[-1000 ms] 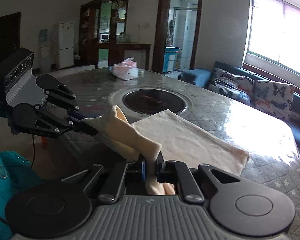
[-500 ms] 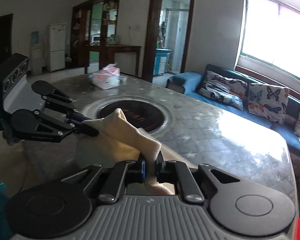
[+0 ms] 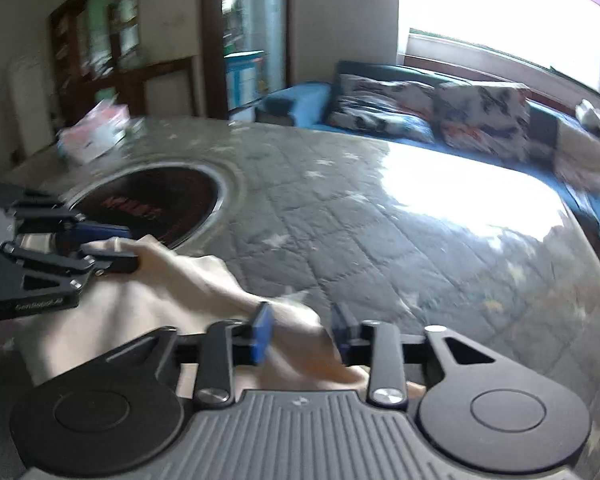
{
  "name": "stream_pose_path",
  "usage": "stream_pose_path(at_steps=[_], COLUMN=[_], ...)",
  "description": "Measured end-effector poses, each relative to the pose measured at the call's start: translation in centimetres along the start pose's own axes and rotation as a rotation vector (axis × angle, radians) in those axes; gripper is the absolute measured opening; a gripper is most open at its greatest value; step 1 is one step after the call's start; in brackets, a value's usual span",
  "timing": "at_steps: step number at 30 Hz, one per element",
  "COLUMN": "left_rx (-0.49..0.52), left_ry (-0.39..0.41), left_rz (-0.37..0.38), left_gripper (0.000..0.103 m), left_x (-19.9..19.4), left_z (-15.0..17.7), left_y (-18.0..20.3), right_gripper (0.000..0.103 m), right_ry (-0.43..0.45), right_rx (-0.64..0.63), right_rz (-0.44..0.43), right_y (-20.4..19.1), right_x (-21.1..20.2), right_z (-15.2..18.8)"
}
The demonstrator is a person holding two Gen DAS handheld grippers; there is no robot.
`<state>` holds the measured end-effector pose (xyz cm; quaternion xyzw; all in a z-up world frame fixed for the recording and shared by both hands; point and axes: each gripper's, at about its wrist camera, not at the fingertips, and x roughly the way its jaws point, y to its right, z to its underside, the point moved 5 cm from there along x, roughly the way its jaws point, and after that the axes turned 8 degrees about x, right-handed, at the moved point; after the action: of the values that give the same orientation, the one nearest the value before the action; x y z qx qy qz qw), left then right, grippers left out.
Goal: Fold clothes
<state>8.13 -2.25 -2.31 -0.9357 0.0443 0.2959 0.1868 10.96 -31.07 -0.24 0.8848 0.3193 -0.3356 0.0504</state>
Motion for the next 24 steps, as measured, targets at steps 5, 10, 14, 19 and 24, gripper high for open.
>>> stream_pose_path(at_steps=[5, 10, 14, 19, 24], left_rx=[-0.067, -0.051, -0.039, -0.053, -0.08], left_ry=[0.027, 0.048, 0.009, -0.01, 0.001], left_rz=[-0.013, 0.08, 0.126, 0.125, 0.125], left_gripper=[0.031, 0.031, 0.03, 0.03, 0.03], left_x=[-1.9, -2.7, -1.0, 0.6, 0.8], left_z=[-0.9, -2.2, -2.4, -2.4, -2.7], left_y=[-0.5, 1.7, 2.7, 2.7, 2.9], right_gripper=[0.036, 0.036, 0.036, 0.033, 0.034], right_ry=[0.064, 0.061, 0.028, 0.012, 0.029], right_rx=[0.052, 0.067, 0.134, 0.205, 0.179], right_rz=[0.018, -0.048, -0.046, -0.002, 0.013], right_y=[0.5, -0.5, 0.1, 1.8, 1.3], right_x=[-1.9, -2.4, -1.1, -0.6, -0.9], right_z=[0.4, 1.0, 1.7, 2.5, 2.0])
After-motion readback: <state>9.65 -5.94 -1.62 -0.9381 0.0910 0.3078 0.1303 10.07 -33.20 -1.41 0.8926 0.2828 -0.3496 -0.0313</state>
